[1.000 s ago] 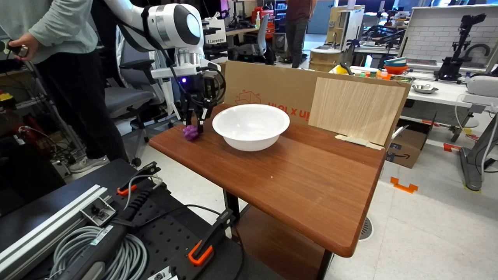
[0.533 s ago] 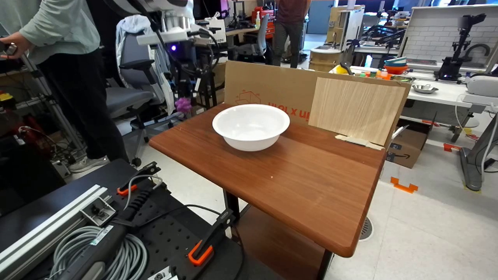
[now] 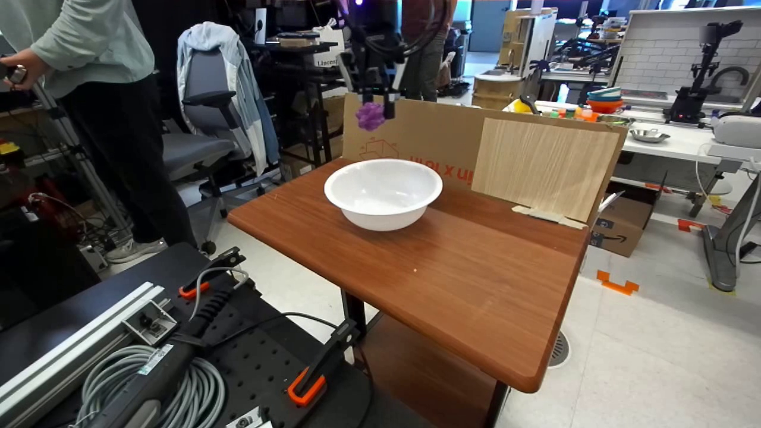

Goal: Take the purple toy from the desk and put it in the bowl

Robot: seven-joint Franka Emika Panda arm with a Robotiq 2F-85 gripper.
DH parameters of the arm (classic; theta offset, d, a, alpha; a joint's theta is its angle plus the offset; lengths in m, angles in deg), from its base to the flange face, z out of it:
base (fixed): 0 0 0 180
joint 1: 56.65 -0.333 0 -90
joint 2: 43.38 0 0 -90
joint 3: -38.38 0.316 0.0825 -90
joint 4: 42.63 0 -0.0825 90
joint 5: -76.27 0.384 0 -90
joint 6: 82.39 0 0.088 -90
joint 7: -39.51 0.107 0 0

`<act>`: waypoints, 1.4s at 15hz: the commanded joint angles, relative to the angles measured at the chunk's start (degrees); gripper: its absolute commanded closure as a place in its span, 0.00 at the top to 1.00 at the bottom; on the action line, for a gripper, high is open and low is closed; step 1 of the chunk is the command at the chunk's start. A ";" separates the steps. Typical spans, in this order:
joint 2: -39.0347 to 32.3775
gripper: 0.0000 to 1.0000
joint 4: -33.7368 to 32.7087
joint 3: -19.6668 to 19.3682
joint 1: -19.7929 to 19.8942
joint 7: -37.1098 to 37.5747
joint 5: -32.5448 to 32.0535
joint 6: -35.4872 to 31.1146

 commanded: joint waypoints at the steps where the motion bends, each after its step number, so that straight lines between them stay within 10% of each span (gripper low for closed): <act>1: -4.81 0.13 -5.55 -2.17 3.38 -0.49 3.06 2.15; 10: -14.06 0.13 -10.72 -1.52 1.91 2.99 3.62 3.11; 12: -14.99 0.63 -11.34 -1.25 1.25 3.09 3.89 3.62; 18: -8.78 0.98 -7.67 0.62 1.64 0.13 6.93 8.35; 21: -1.66 1.00 -3.74 1.07 1.59 -2.81 7.70 15.19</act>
